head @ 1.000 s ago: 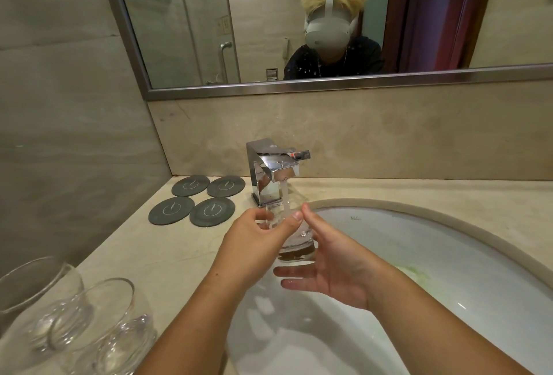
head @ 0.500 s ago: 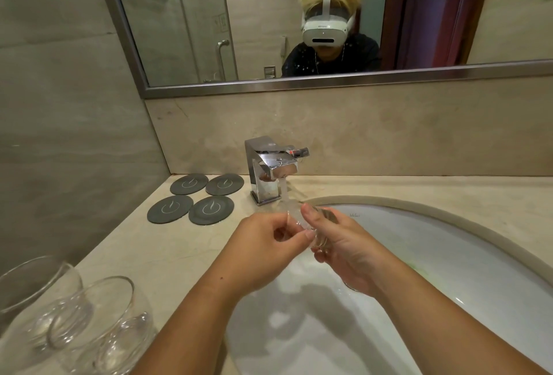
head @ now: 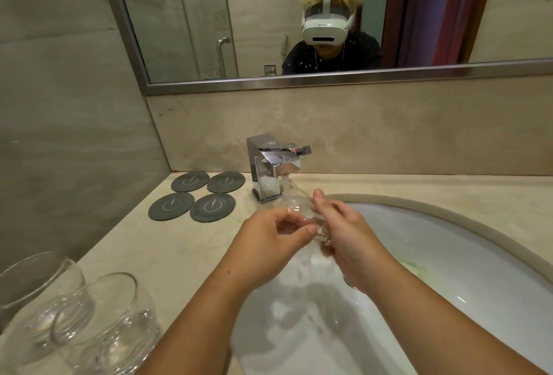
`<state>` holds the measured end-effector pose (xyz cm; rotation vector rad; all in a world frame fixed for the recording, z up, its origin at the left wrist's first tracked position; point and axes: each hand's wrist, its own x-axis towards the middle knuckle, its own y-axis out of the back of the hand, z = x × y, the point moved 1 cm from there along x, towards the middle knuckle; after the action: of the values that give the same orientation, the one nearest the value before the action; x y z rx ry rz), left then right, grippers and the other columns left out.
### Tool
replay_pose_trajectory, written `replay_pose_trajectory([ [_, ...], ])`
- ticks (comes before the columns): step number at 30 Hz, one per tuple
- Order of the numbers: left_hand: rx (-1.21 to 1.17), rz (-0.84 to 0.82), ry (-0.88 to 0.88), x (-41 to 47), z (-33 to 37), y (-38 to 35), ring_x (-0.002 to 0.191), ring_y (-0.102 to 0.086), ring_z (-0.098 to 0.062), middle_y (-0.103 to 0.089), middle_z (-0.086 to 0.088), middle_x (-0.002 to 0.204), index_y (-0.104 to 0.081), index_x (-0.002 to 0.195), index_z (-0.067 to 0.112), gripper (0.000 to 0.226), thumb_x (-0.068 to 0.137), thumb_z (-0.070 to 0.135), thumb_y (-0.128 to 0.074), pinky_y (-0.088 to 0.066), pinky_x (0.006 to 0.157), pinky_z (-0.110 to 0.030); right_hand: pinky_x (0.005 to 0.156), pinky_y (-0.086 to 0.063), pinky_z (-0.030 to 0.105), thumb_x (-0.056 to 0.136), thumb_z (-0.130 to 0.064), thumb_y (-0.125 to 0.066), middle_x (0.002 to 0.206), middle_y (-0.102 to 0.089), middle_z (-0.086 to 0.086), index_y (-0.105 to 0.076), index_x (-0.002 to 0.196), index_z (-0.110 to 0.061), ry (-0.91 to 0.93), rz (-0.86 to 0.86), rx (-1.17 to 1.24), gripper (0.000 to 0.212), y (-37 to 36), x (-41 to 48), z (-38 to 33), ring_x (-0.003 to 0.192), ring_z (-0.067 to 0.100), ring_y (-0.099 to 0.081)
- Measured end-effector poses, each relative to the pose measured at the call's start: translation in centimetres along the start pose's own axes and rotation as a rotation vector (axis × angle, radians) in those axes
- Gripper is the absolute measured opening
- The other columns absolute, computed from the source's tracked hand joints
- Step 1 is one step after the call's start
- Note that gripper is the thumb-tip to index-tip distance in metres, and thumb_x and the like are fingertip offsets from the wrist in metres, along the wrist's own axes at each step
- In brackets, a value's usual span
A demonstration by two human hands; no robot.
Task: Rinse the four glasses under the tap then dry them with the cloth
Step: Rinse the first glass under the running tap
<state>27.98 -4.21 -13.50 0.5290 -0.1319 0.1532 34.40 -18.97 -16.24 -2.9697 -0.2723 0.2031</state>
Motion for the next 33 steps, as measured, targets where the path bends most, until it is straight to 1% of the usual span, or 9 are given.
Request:
replay_pose_trajectory([
  [5,0.164,0.09,0.047,0.3,-0.7,0.6,0.094,-0.07,0.0,-0.076,0.015,0.095,-0.076,0.105,0.027,0.02,0.089,0.037,-0.081,-0.055,0.089,-0.022,0.075,-0.05,0.023,0.082,-0.058,-0.083,0.105,-0.074,-0.008,-0.07,0.108,-0.029,0.23,0.197,-0.14,0.041,1.2,-0.4,-1.0,0.097,0.011,-0.07],
  [9,0.266,0.077,0.044,0.0,-0.4,0.5,0.107,-0.064,-0.004,-0.068,0.014,0.115,-0.065,0.127,0.028,0.041,0.09,0.04,-0.08,-0.052,0.096,-0.026,0.068,-0.043,0.003,0.082,-0.053,-0.086,0.103,-0.07,-0.017,-0.069,0.112,-0.038,0.355,0.205,-0.291,0.038,1.2,-1.1,-1.6,0.098,-0.008,-0.062],
  [13,0.278,0.054,0.086,0.0,-0.4,0.5,0.113,-0.063,-0.007,-0.063,0.011,0.13,-0.05,0.148,0.025,0.07,0.089,0.049,-0.078,-0.048,0.096,-0.024,0.075,-0.045,0.007,0.084,-0.053,-0.083,0.106,-0.071,-0.018,-0.069,0.115,-0.039,0.391,0.198,-0.269,0.036,1.0,-0.8,-1.4,0.099,-0.012,-0.062],
  [15,0.227,0.022,0.124,0.1,-0.6,0.4,0.113,-0.064,-0.006,-0.062,0.011,0.131,-0.047,0.153,0.024,0.076,0.089,0.054,-0.077,-0.049,0.095,-0.024,0.079,-0.049,0.021,0.088,-0.053,-0.08,0.11,-0.073,-0.011,-0.071,0.115,-0.036,0.313,0.19,-0.133,0.034,0.8,-0.6,-1.3,0.101,0.001,-0.067],
  [18,0.104,-0.018,0.176,0.1,-0.8,0.3,0.111,-0.067,-0.002,-0.065,0.013,0.128,-0.049,0.15,0.025,0.074,0.089,0.059,-0.074,-0.053,0.092,-0.025,0.069,-0.046,0.031,0.093,-0.054,-0.074,0.113,-0.078,0.0,-0.074,0.112,-0.028,0.111,0.15,0.042,0.032,0.5,-0.4,-0.9,0.097,0.015,-0.07],
  [22,-0.102,-0.038,0.179,0.2,-0.8,0.3,0.112,-0.07,0.001,-0.074,0.017,0.122,-0.06,0.137,0.031,0.072,0.078,0.067,-0.078,-0.056,0.106,-0.039,0.06,-0.04,0.029,0.1,-0.055,-0.064,0.1,-0.077,0.004,-0.075,0.108,-0.016,-0.038,0.025,0.204,0.041,0.0,-0.1,-0.3,0.079,0.019,-0.058],
  [26,-0.187,0.021,0.174,0.2,-0.7,0.4,0.11,-0.071,-0.001,-0.073,0.017,0.124,-0.06,0.129,0.035,0.081,0.06,0.073,-0.079,-0.056,0.104,-0.043,0.056,-0.047,0.028,0.103,-0.061,-0.053,0.108,-0.076,0.01,-0.073,0.126,-0.012,-0.178,-0.07,0.23,0.058,-0.5,0.0,0.2,0.077,0.022,-0.062],
  [29,-0.196,0.068,0.174,0.1,-0.6,0.4,0.107,-0.072,-0.001,-0.073,0.016,0.12,-0.058,0.122,0.035,0.08,0.055,0.072,-0.082,-0.056,0.103,-0.041,0.061,-0.051,0.031,0.104,-0.066,-0.046,0.112,-0.074,0.012,-0.073,0.13,-0.014,-0.274,-0.142,0.178,0.064,-0.8,-0.6,0.4,0.076,0.024,-0.065],
  [33,-0.064,0.104,0.133,-0.1,-0.3,0.6,0.101,-0.072,0.001,-0.072,0.016,0.113,-0.053,0.125,0.035,0.079,0.06,0.064,-0.086,-0.057,0.096,-0.033,0.061,-0.053,0.035,0.107,-0.065,-0.039,0.086,-0.07,0.013,-0.075,0.123,-0.009,-0.314,-0.178,0.155,0.068,-1.4,-1.2,0.3,0.067,0.026,-0.063],
])
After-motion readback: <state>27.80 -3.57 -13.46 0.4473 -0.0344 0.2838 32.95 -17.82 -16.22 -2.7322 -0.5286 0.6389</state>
